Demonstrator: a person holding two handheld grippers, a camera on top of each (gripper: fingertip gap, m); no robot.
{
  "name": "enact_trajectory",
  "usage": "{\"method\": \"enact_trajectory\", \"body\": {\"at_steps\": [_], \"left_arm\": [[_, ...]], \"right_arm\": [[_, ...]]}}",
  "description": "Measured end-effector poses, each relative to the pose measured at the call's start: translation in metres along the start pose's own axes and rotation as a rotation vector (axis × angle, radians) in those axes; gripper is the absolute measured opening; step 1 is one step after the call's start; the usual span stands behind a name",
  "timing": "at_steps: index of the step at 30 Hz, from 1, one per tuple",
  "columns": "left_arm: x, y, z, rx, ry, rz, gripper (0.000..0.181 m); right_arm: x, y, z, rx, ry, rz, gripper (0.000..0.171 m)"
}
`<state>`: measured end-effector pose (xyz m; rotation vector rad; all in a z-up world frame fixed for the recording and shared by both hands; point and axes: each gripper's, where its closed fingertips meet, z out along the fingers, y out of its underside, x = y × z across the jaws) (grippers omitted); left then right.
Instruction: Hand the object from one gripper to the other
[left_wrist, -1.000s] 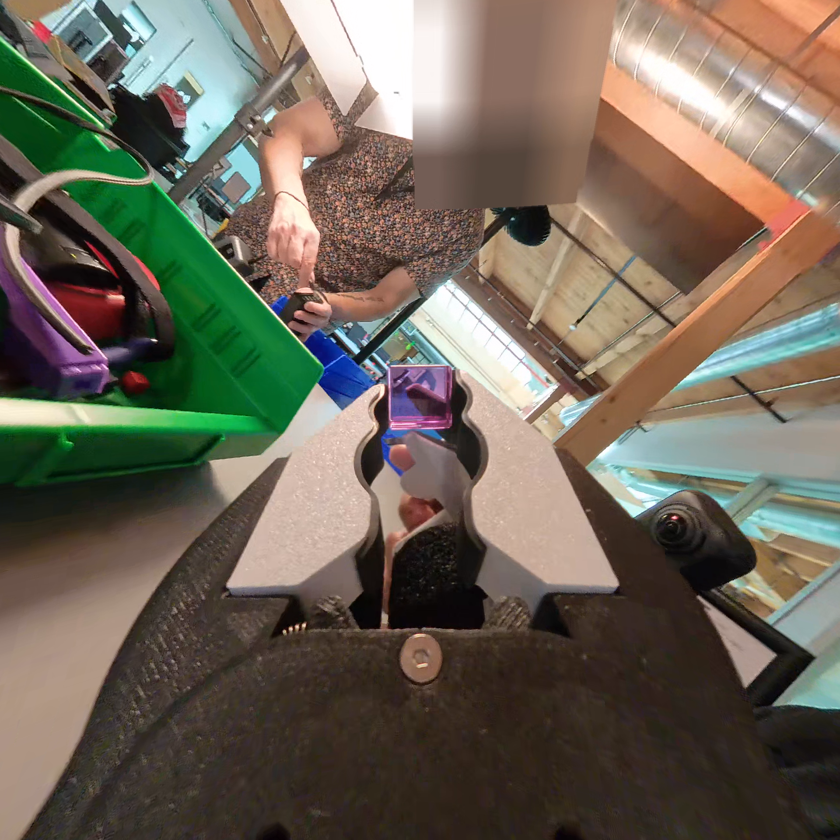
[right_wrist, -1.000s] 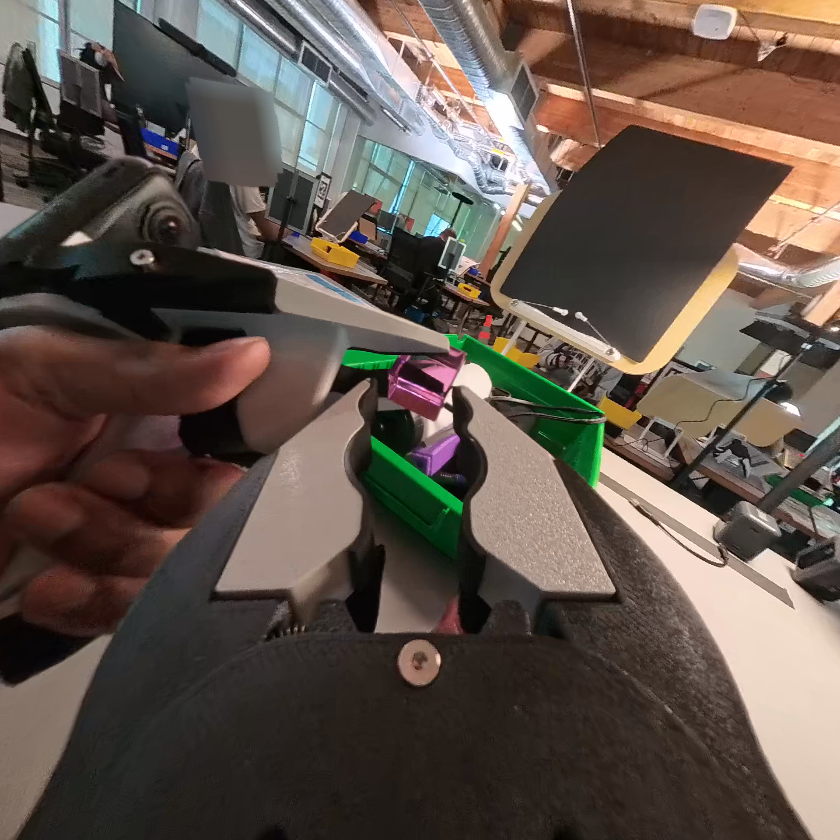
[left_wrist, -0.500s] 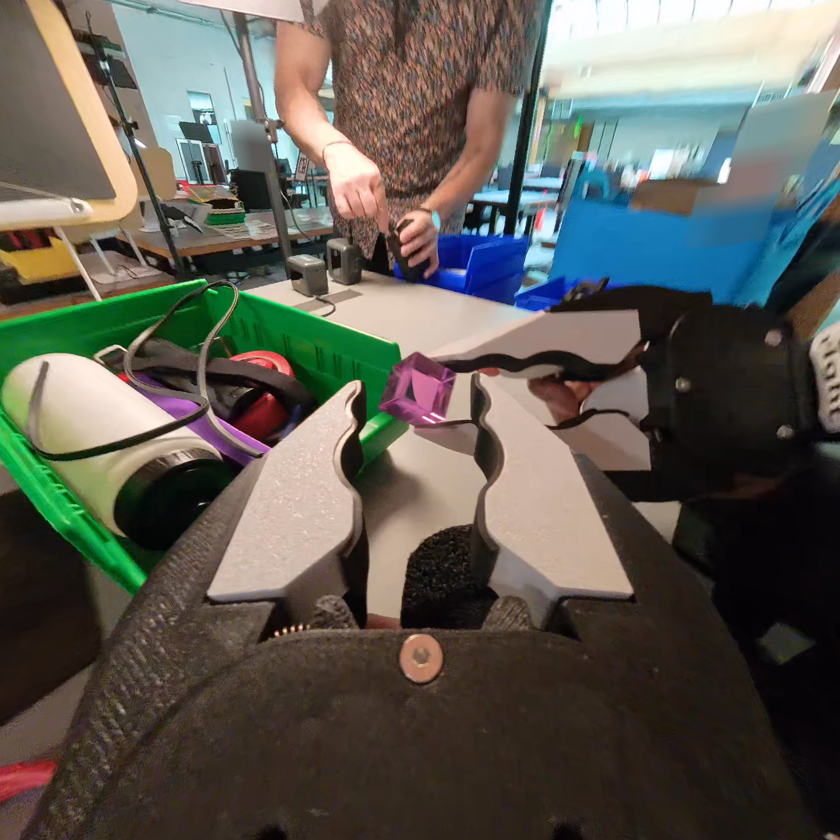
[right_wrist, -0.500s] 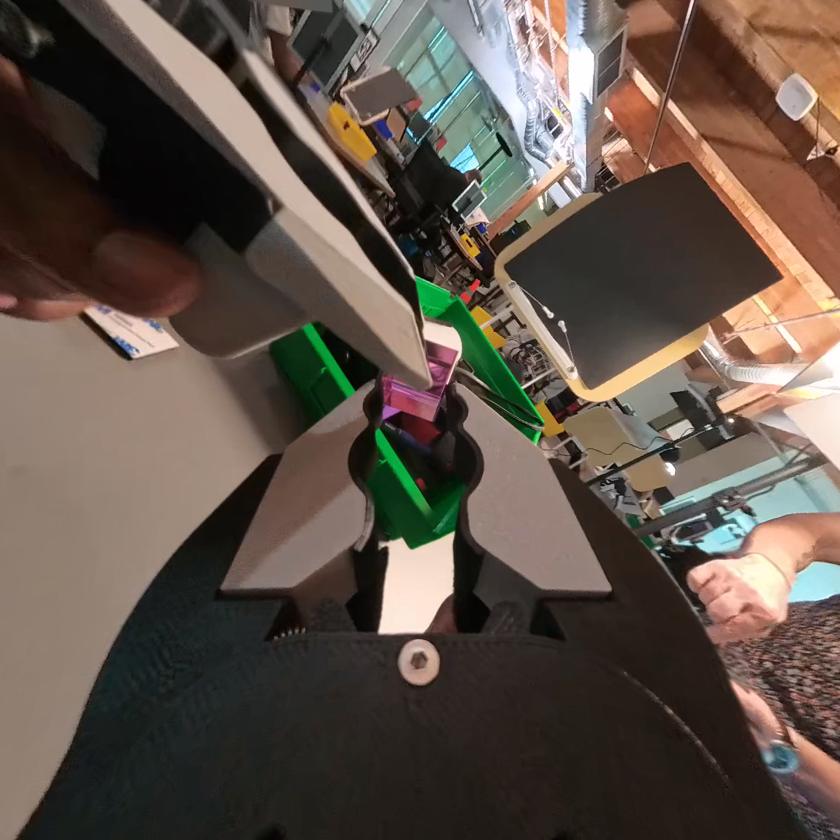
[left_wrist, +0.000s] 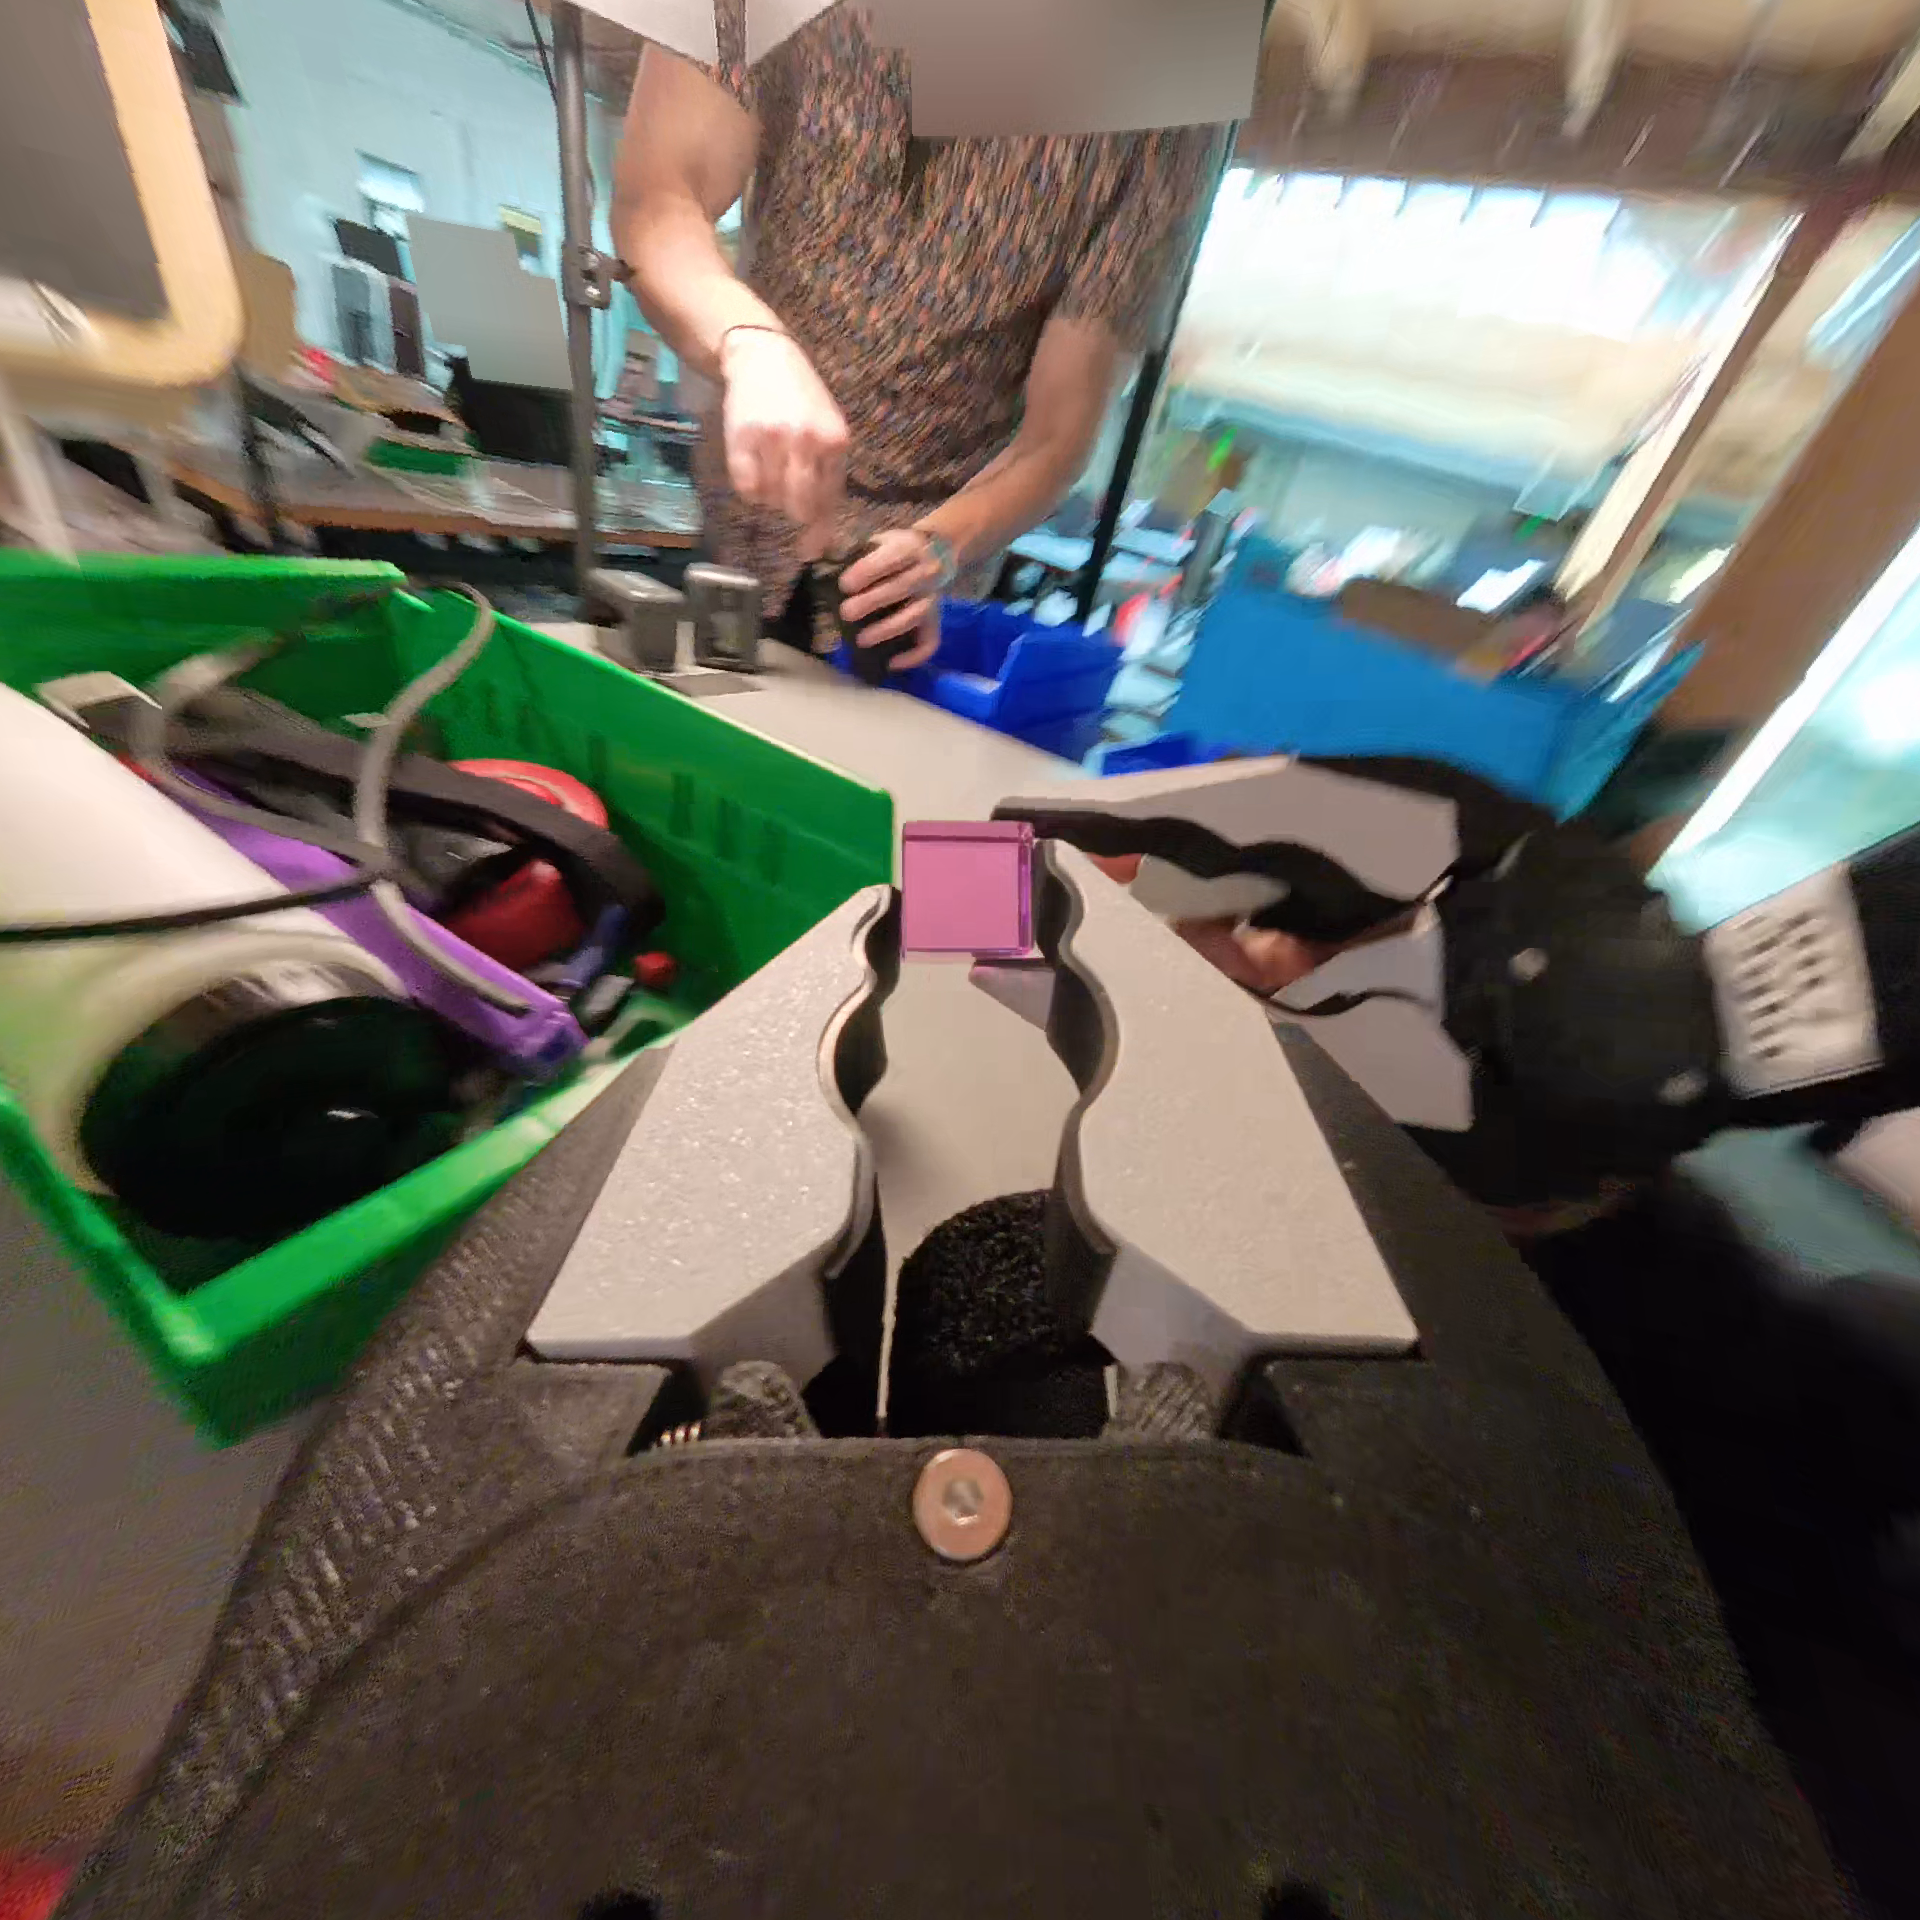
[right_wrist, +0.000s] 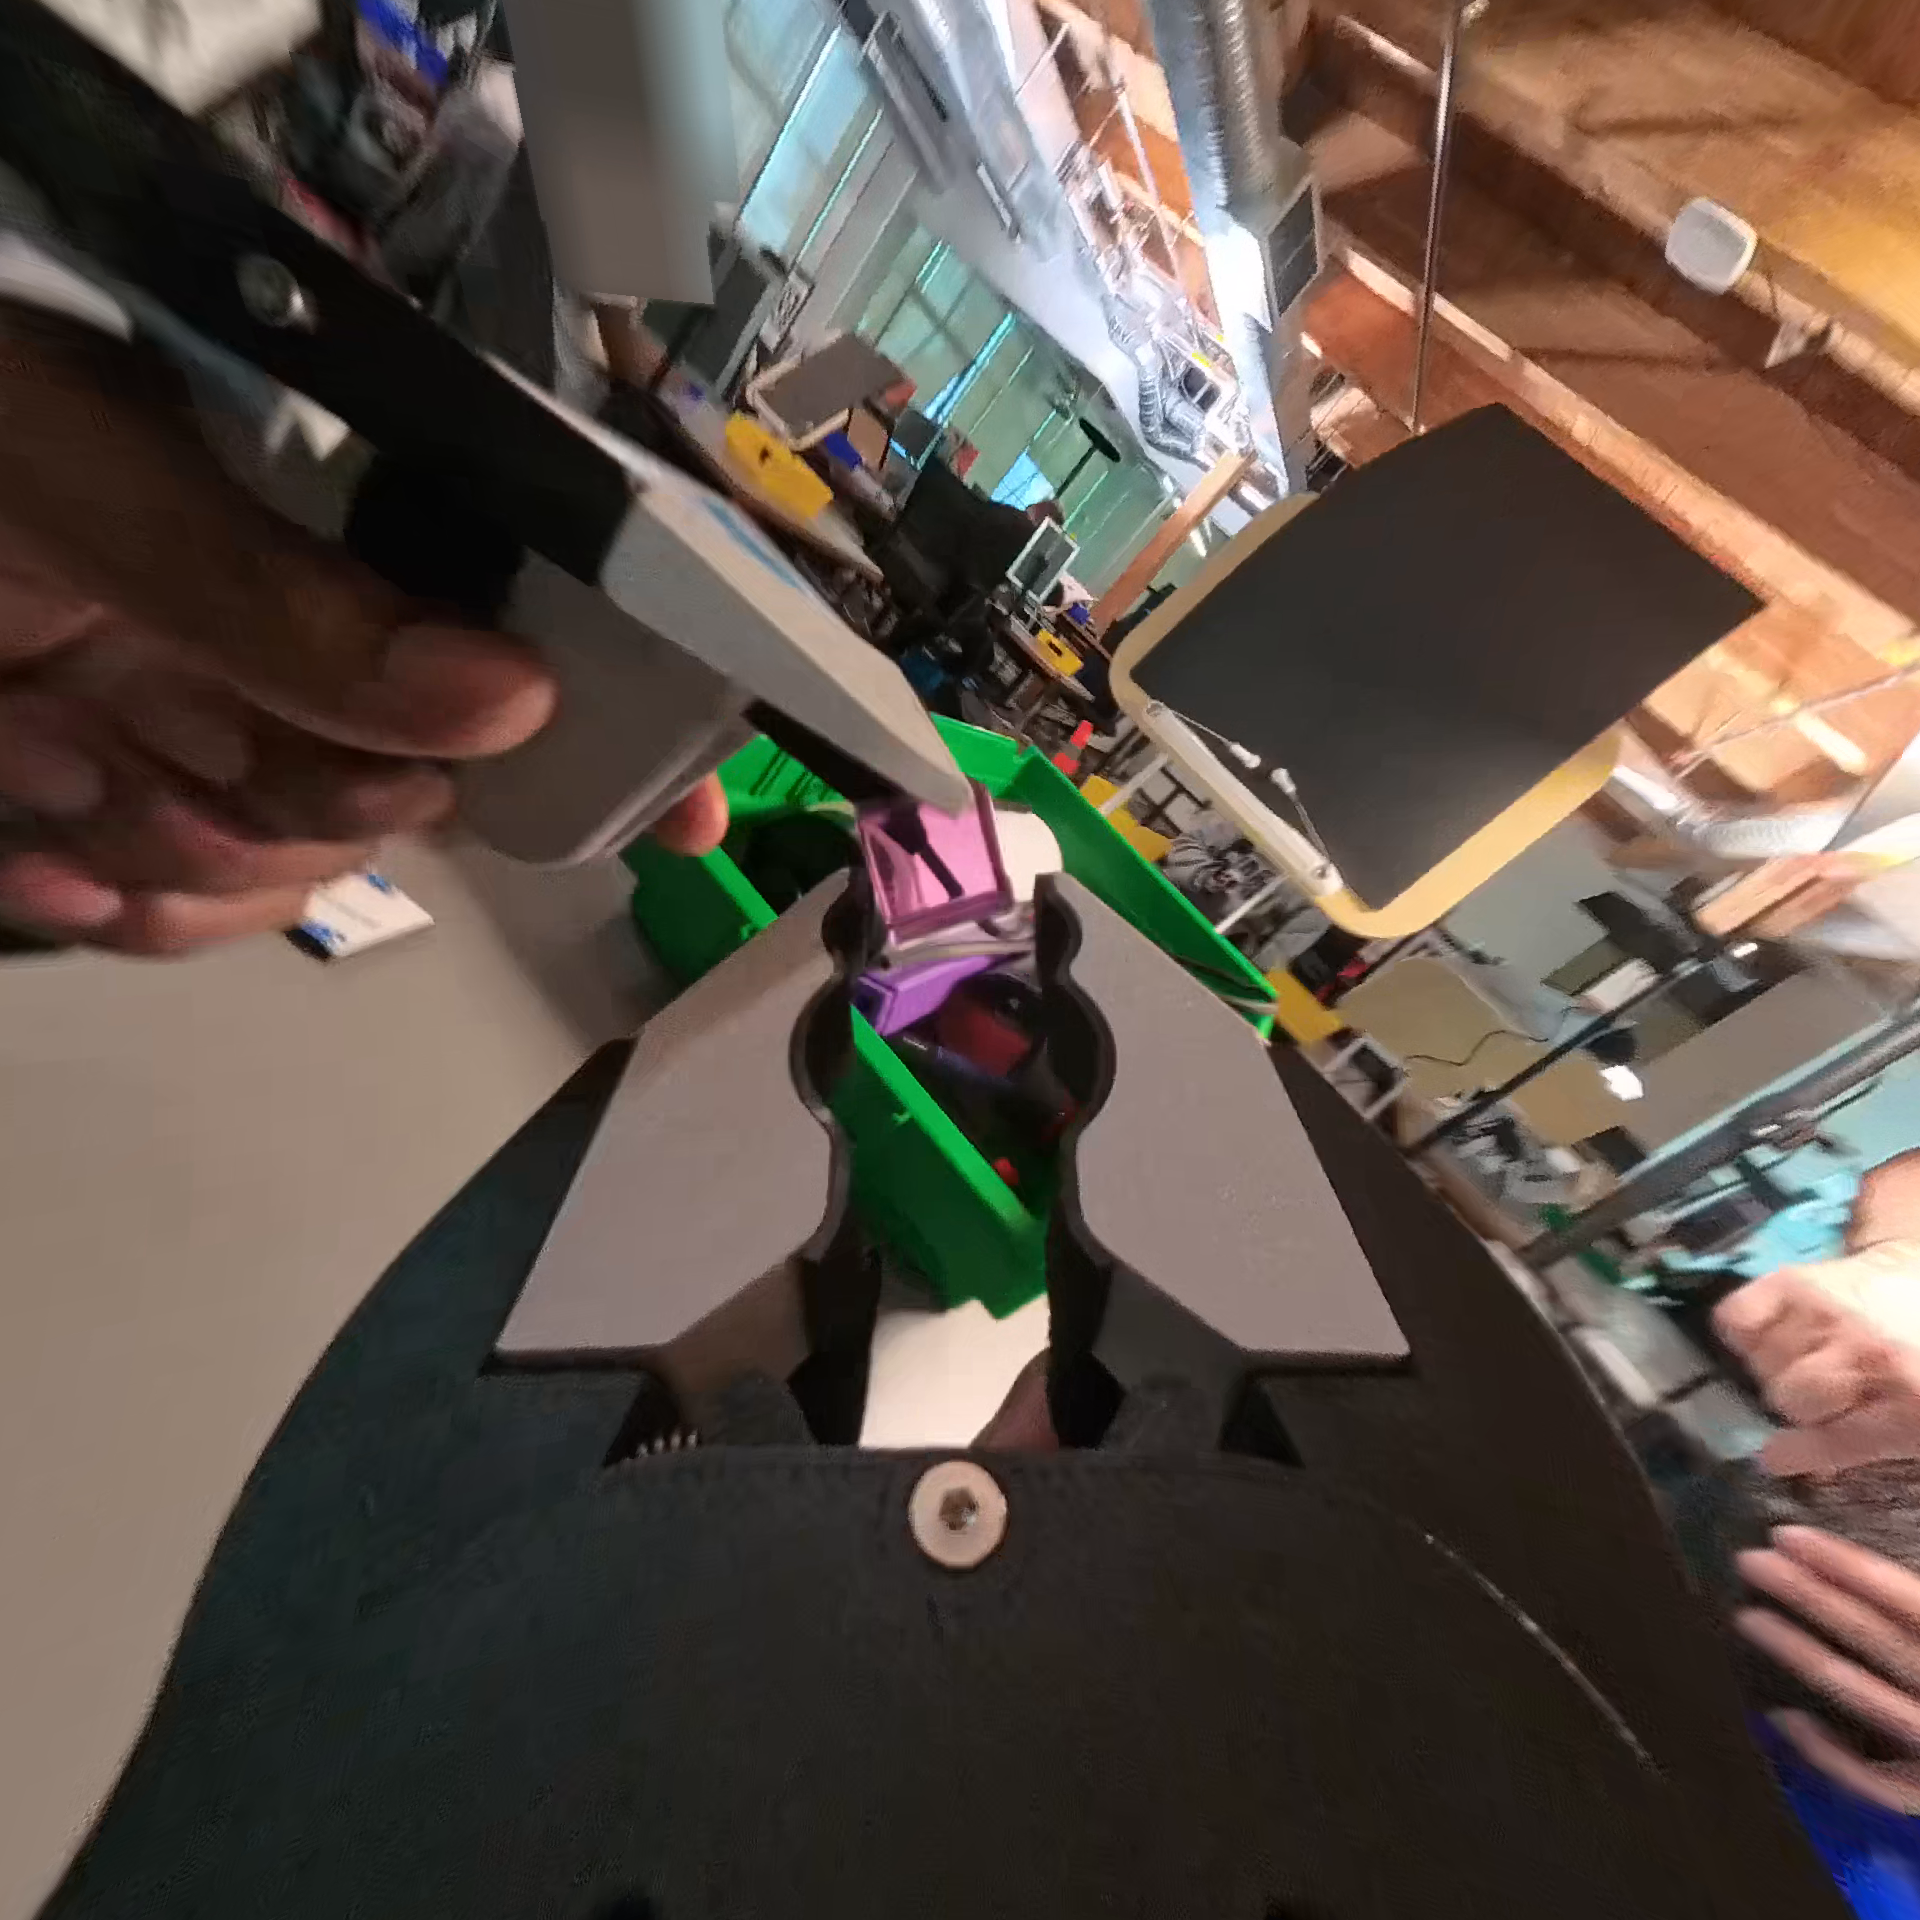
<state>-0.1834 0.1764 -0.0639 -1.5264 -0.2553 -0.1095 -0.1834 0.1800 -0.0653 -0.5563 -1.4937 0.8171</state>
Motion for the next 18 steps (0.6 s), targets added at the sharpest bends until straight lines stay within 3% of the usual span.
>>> {"method": "enact_trajectory", "body": {"at_steps": [3,6,18], "left_arm": [[-0.005,-0.011,-0.003,0.120,0.159,-0.324,0.027],[-0.009,-0.014,-0.005,0.182,0.268,-0.528,0.027],[0.007,-0.005,0.007,0.201,0.332,-0.684,0.027]], "right_arm": [[0.001,0.000,-0.002,0.051,-0.034,0.223,0.039],[0.000,-0.003,-0.005,0.097,-0.075,0.389,0.038],[0.005,-0.007,-0.002,0.100,0.076,0.258,0.038]]}}
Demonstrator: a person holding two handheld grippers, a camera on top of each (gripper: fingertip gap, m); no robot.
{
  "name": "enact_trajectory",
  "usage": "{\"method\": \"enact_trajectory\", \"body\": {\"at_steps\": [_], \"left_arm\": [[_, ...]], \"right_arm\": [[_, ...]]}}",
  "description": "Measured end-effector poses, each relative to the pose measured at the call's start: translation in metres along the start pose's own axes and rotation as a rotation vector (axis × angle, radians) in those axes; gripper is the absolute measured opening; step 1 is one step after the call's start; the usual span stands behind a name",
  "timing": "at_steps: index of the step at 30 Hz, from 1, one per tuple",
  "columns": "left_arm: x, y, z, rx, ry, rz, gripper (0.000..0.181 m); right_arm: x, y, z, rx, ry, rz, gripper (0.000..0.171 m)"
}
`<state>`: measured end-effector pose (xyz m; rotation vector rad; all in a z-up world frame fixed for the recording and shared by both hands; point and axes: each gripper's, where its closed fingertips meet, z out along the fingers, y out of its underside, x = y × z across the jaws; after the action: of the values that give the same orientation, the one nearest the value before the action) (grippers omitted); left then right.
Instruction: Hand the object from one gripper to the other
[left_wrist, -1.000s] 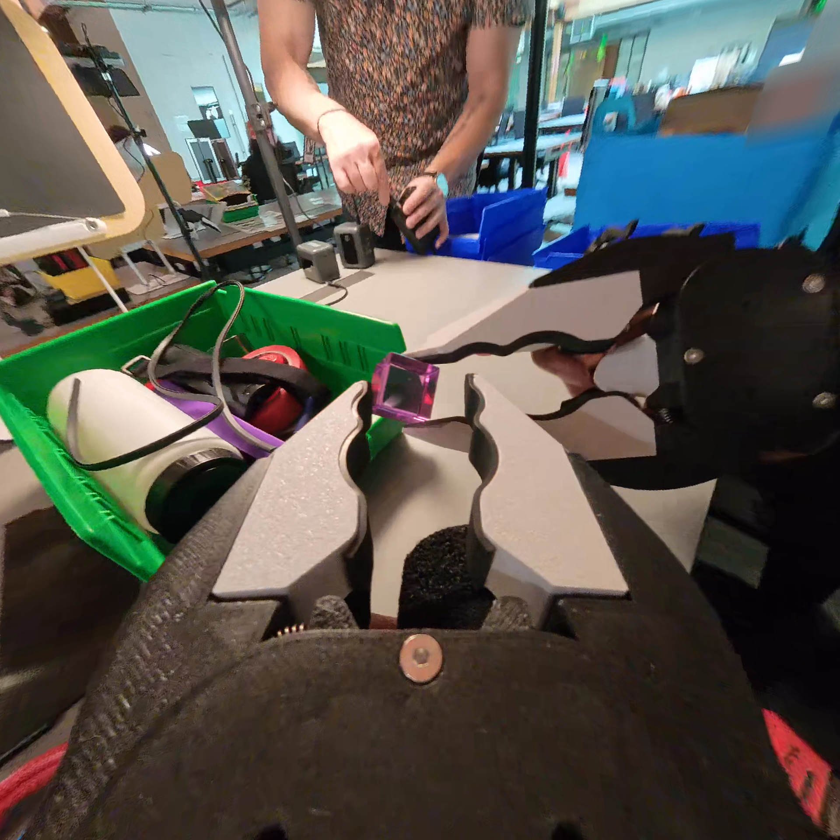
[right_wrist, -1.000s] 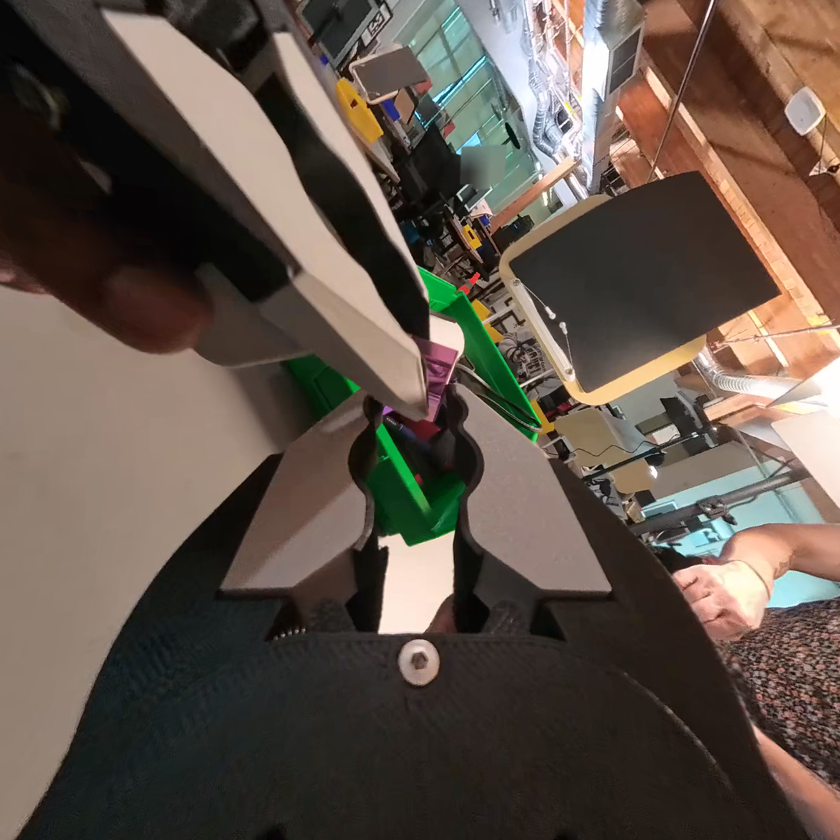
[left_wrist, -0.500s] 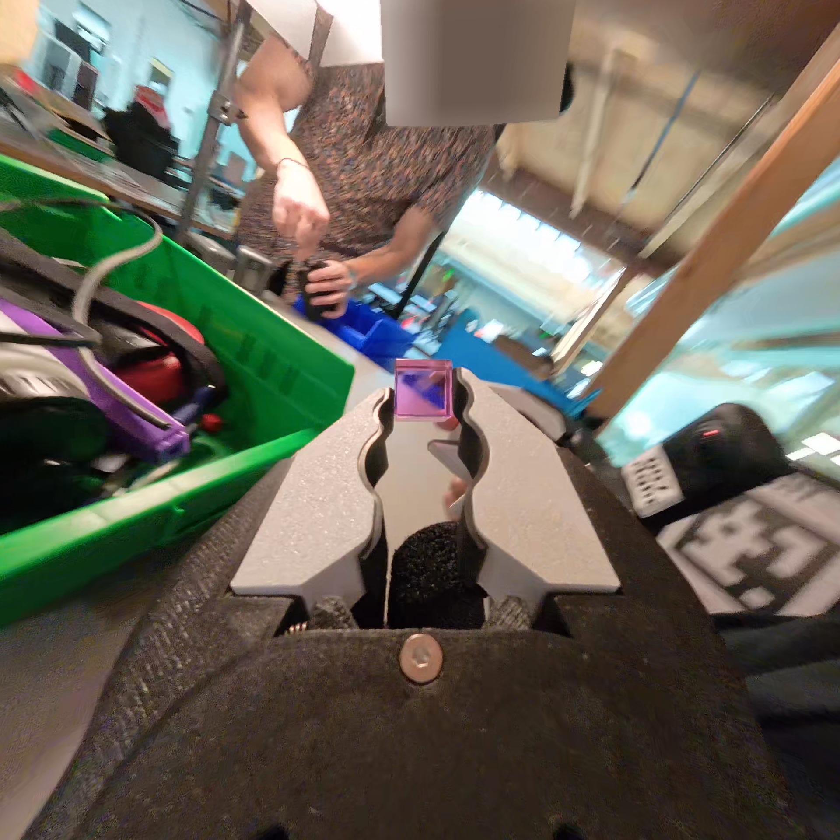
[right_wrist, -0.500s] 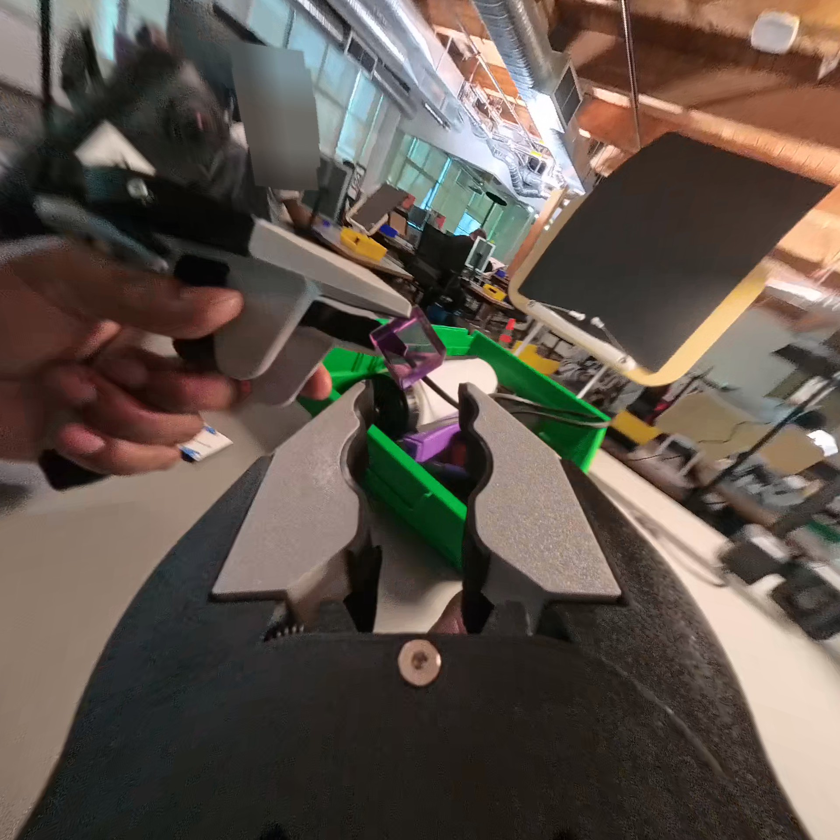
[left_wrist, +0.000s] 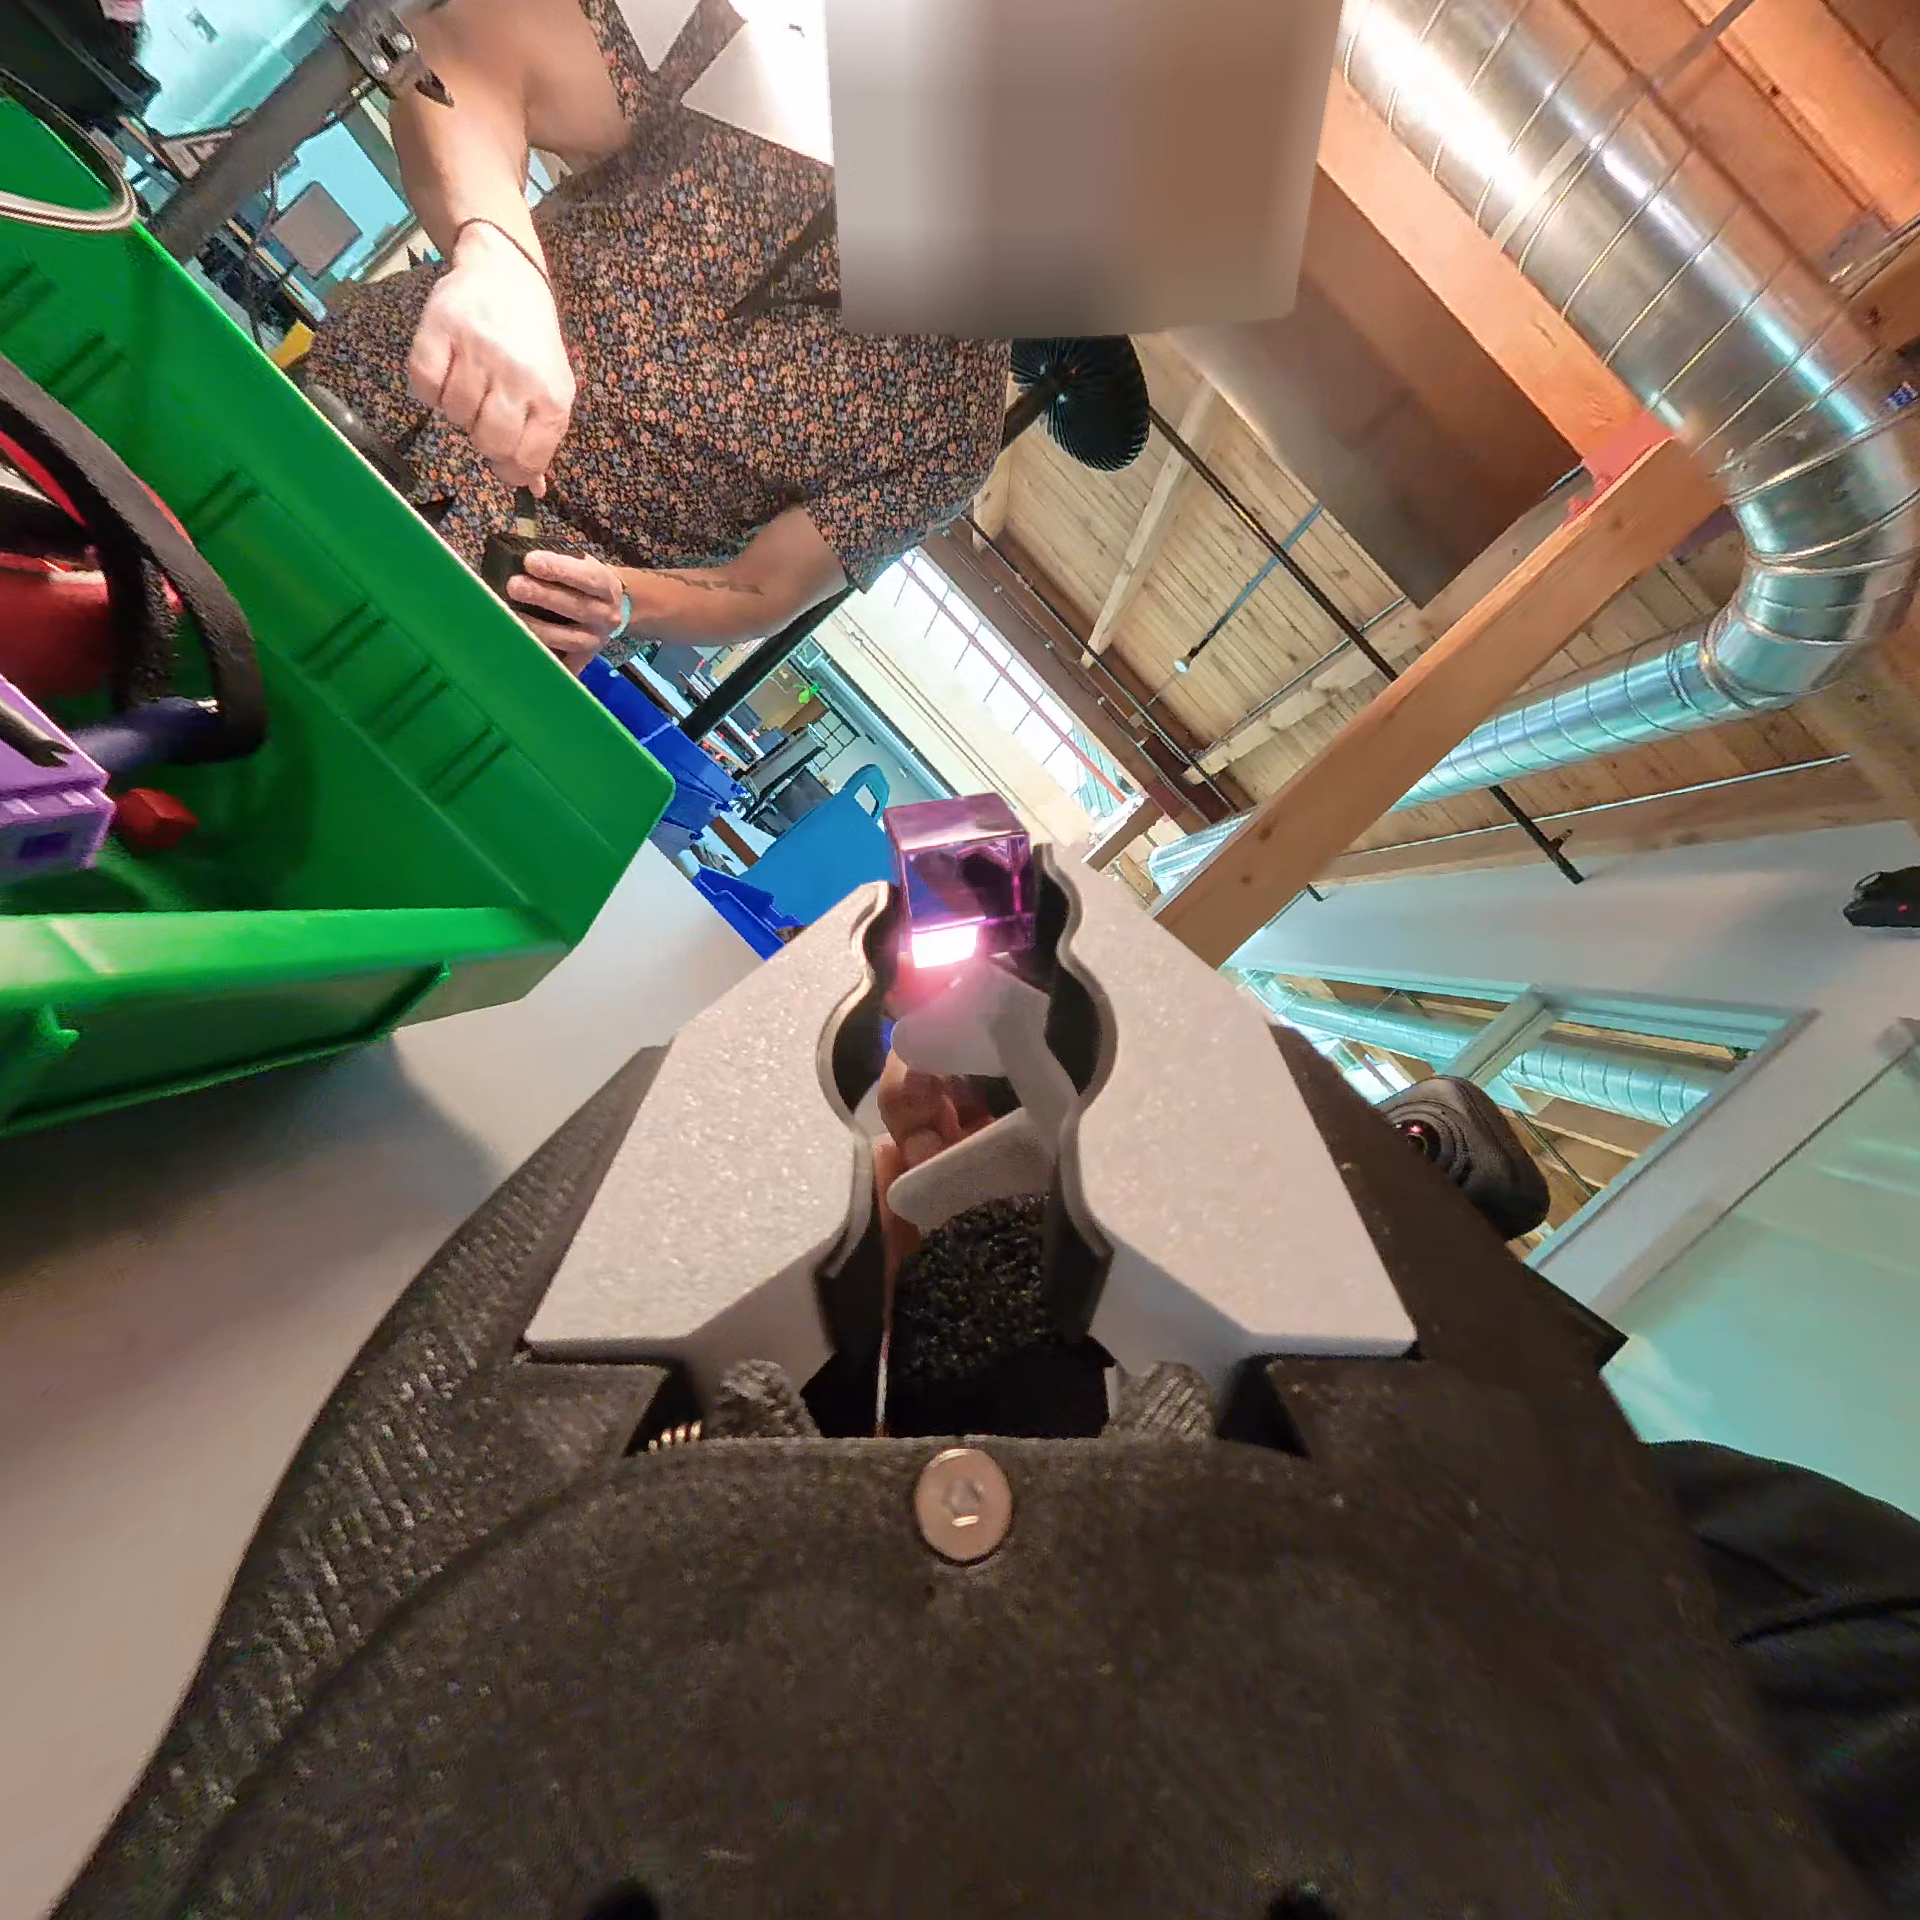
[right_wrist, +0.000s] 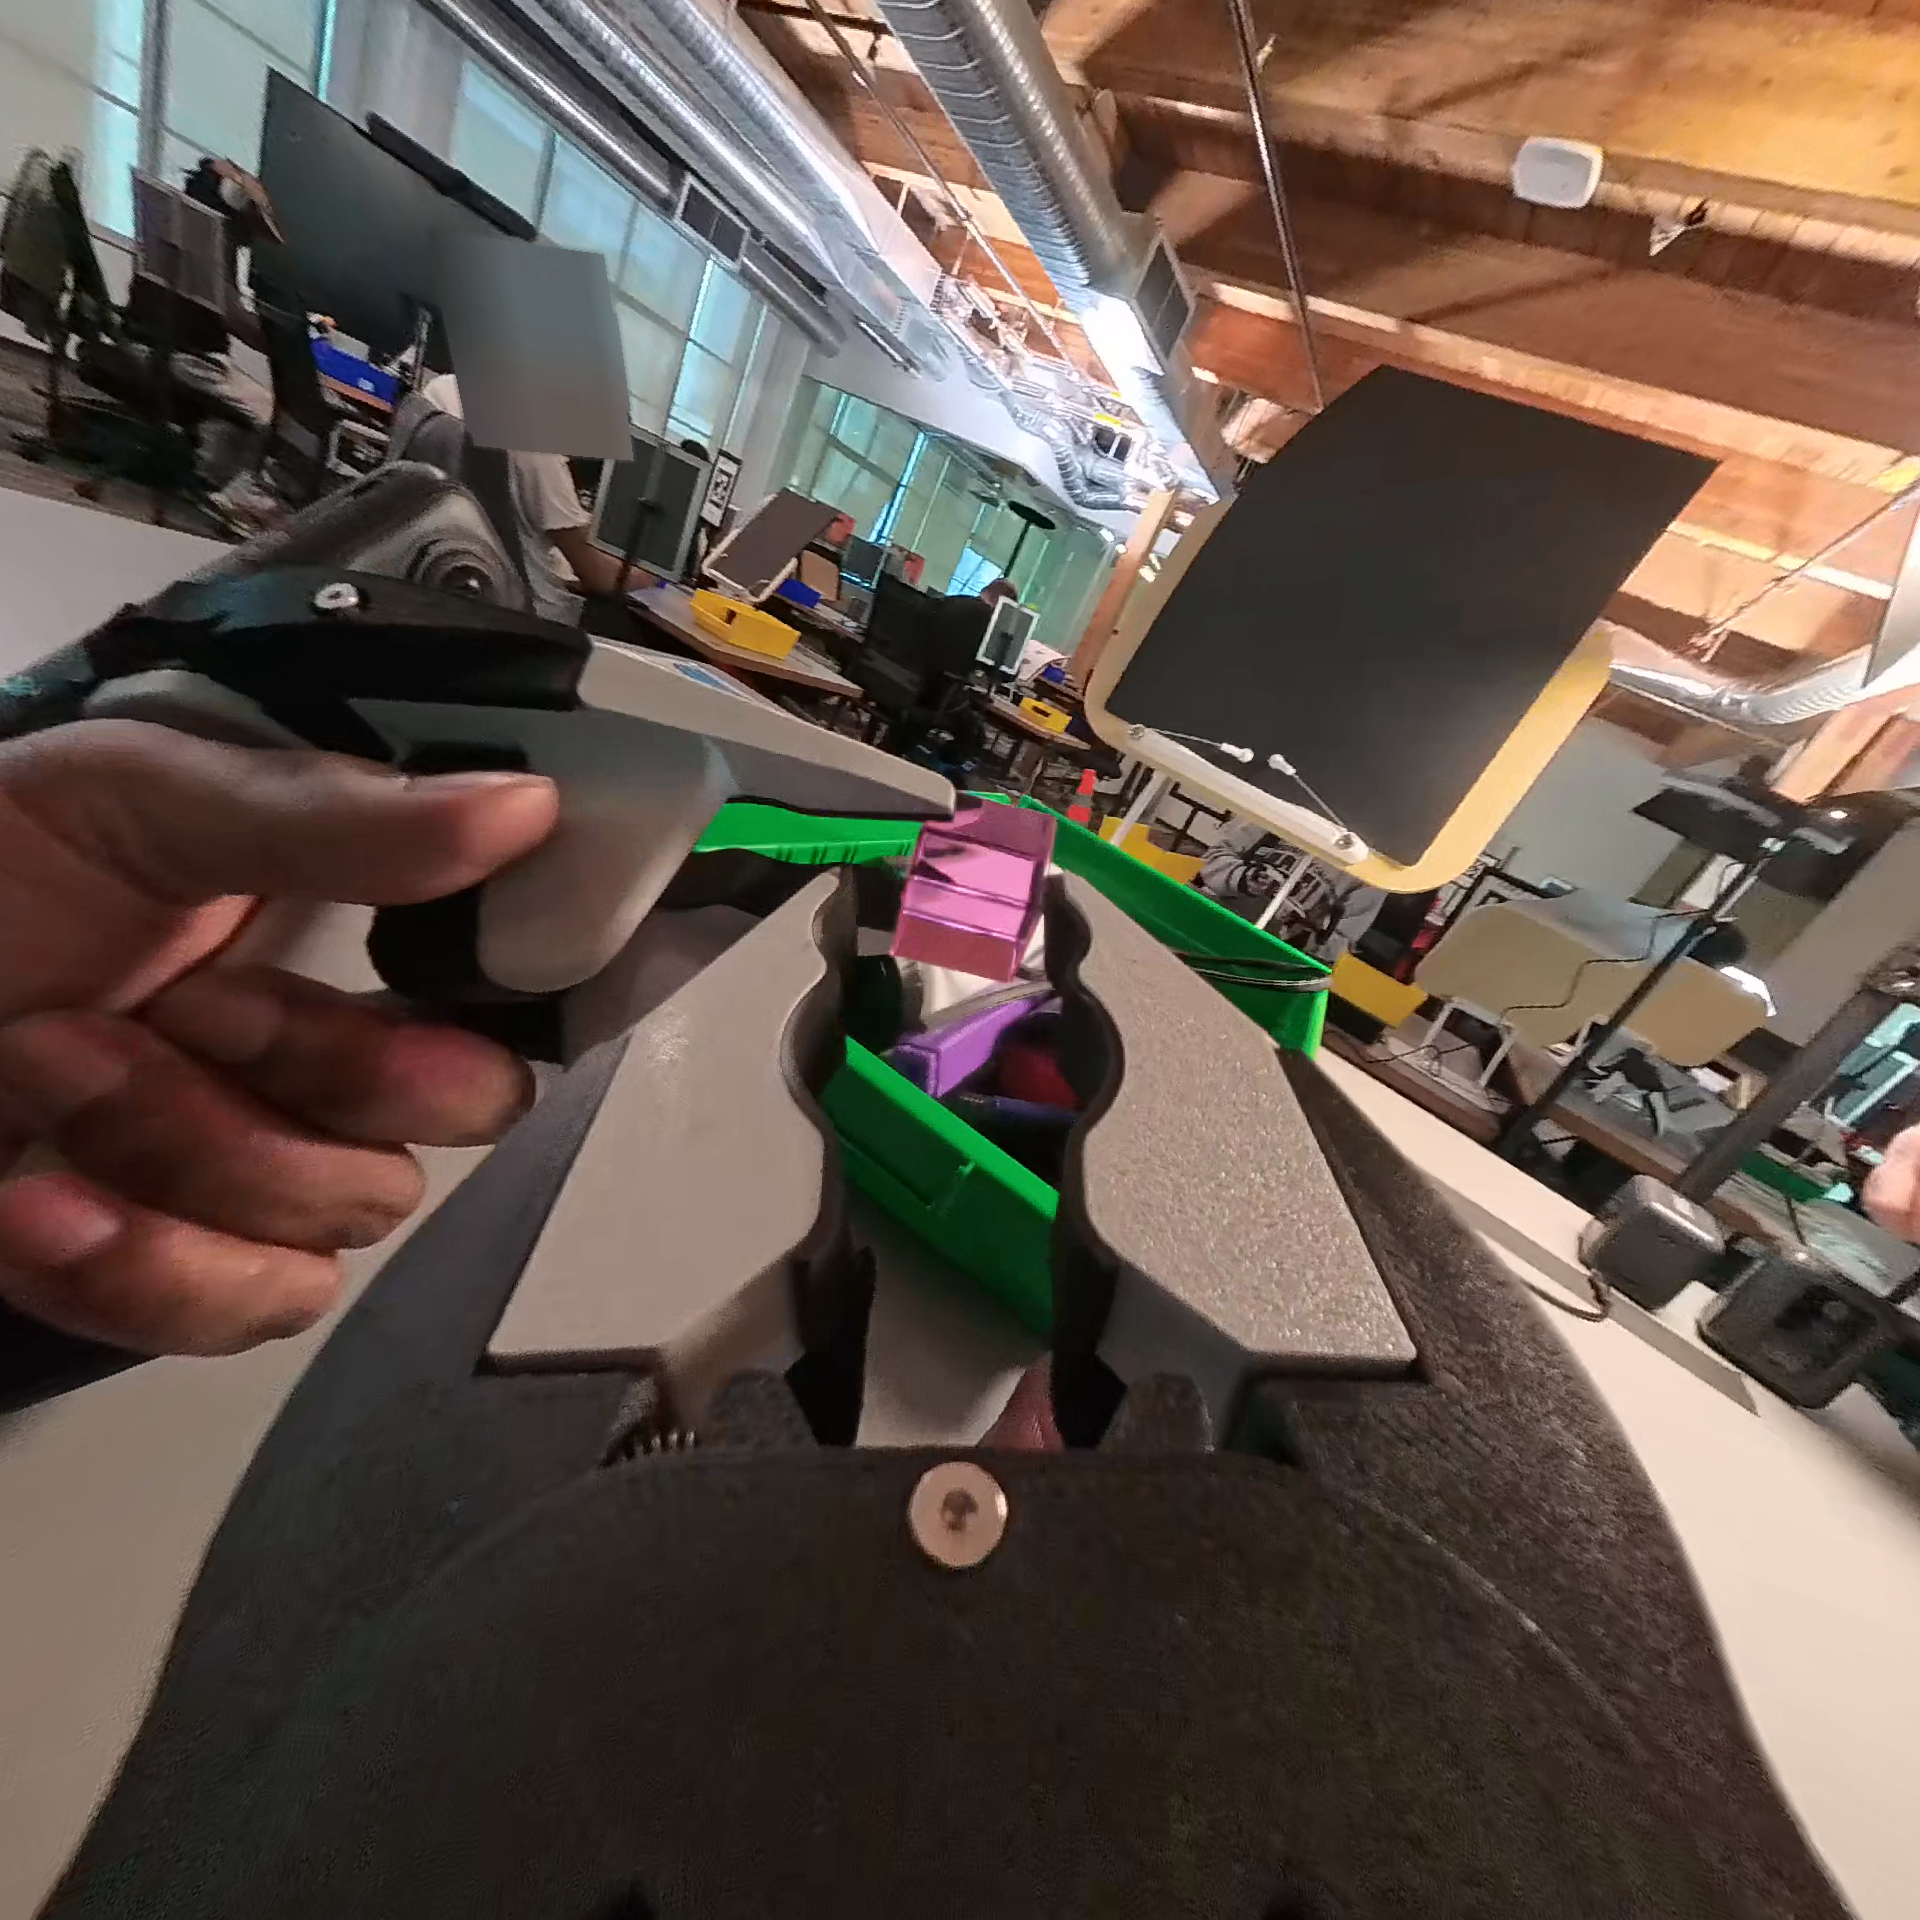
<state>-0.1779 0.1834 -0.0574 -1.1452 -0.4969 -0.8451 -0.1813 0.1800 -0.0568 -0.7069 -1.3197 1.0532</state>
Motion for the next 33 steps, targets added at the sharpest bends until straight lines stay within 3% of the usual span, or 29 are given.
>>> {"method": "enact_trajectory", "body": {"at_steps": [2,7,14,18,22,25,28,33], "left_arm": [[0.001,0.001,0.001,-0.004,0.000,0.009,0.026],[0.002,0.004,0.001,-0.069,-0.026,0.078,0.026],[-0.007,0.000,-0.010,-0.209,-0.230,0.366,0.038],[-0.010,0.015,-0.015,-0.321,-0.209,0.254,0.036],[-0.002,0.019,-0.012,-0.314,-0.087,0.150,0.031],[0.001,0.016,-0.010,-0.291,-0.070,0.275,0.029],[-0.002,0.000,-0.013,-0.231,-0.159,0.561,0.029],[0.008,-0.005,-0.017,-0.244,-0.220,1.070,0.029]], "right_arm": [[0.004,-0.001,-0.002,0.010,0.017,-0.002,0.030],[0.005,0.003,-0.003,-0.002,-0.020,-0.022,0.029],[-0.005,0.010,-0.003,-0.035,-0.028,-0.362,0.029],[-0.014,0.008,-0.004,-0.009,-0.038,-0.440,0.029],[-0.016,0.003,-0.006,0.031,-0.038,-0.448,0.029],[-0.014,-0.001,-0.008,0.049,-0.065,-0.368,0.030],[-0.014,0.002,-0.011,0.025,-0.183,-0.181,0.031],[-0.007,0.004,-0.018,-0.054,-0.460,0.466,0.046]]}}
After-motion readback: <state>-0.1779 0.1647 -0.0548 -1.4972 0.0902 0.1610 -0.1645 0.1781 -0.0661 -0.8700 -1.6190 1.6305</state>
